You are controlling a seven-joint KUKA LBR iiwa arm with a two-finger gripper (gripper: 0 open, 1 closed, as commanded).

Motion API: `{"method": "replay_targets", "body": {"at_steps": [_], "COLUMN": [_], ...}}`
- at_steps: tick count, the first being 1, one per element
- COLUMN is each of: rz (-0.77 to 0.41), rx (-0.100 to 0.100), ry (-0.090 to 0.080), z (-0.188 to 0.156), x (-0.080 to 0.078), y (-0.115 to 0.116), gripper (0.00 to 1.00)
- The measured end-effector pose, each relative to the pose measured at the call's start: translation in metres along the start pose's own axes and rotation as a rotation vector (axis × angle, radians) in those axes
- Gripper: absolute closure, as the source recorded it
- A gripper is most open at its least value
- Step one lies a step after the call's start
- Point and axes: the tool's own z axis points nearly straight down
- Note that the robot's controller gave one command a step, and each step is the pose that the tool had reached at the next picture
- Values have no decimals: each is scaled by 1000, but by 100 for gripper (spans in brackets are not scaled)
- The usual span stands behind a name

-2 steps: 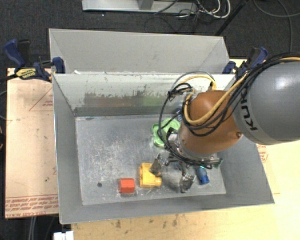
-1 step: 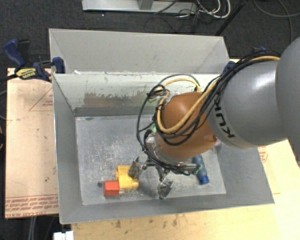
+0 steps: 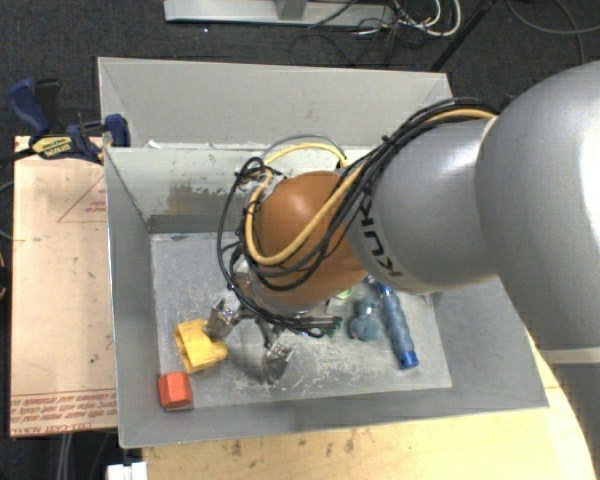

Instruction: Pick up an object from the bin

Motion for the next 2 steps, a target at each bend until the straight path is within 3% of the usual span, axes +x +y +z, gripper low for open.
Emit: {"method": "replay_targets", "body": {"at_steps": [1, 2], "rz": [76, 77], "rx": [-5, -13], "ry": [13, 24], "z": [-5, -1], "x": [-71, -66], "y": [15, 18], "gripper": [0, 100]}}
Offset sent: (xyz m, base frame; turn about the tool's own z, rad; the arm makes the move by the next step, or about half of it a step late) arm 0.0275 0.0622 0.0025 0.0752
